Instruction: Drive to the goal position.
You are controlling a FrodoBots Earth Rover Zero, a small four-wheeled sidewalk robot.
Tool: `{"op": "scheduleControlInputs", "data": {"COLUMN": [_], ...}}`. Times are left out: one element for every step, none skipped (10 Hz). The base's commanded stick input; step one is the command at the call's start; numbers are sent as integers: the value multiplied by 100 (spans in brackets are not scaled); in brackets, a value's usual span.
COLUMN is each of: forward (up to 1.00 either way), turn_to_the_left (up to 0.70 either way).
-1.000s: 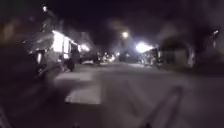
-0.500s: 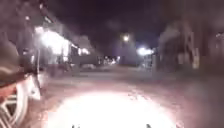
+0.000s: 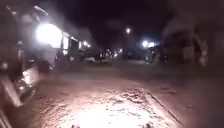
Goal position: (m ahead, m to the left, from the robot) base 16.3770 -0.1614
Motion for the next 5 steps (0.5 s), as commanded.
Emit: {"op": "scheduleControlInputs", "data": {"forward": [70, 70, 70, 70, 70], "turn_to_the_left": [0, 0, 0, 0, 0]}}
